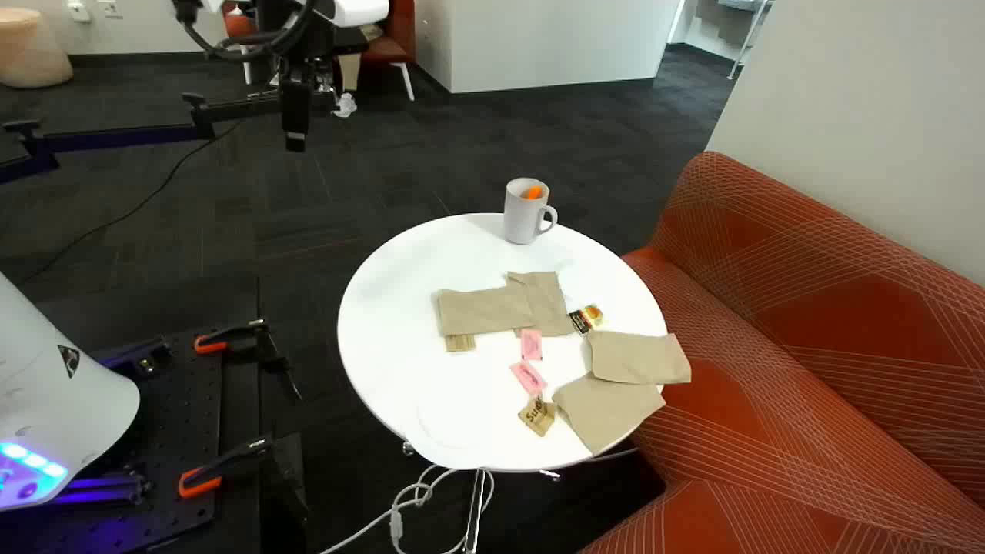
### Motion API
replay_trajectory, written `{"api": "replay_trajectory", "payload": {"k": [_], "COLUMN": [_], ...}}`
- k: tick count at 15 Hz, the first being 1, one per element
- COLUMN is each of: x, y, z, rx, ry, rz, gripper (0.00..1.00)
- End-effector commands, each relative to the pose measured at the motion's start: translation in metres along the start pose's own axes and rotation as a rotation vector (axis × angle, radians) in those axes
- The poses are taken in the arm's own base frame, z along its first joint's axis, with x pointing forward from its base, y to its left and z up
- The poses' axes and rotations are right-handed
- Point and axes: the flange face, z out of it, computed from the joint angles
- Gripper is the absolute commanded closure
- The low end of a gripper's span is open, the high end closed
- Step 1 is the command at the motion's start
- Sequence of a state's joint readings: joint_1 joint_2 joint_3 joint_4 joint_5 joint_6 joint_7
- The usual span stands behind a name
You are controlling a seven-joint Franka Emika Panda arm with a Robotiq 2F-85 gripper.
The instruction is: Remove the orange marker from the mug and place it on the table
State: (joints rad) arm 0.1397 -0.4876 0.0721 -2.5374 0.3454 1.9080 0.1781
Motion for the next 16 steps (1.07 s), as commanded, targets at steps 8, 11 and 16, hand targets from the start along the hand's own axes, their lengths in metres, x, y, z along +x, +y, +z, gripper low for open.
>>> {"api": "replay_trajectory", "payload": {"k": [8, 11, 16], "x": [0.0, 0.004, 0.024], "y": [0.0, -0.008, -0.037], "z": [0.0, 0.003, 0.011], "rx": [0.0, -0.007, -0.065], "ry": [-0.001, 0.028, 0.157], "rz": [0.0, -0.027, -0.147], "gripper": [0.0, 0.0, 0.0]}}
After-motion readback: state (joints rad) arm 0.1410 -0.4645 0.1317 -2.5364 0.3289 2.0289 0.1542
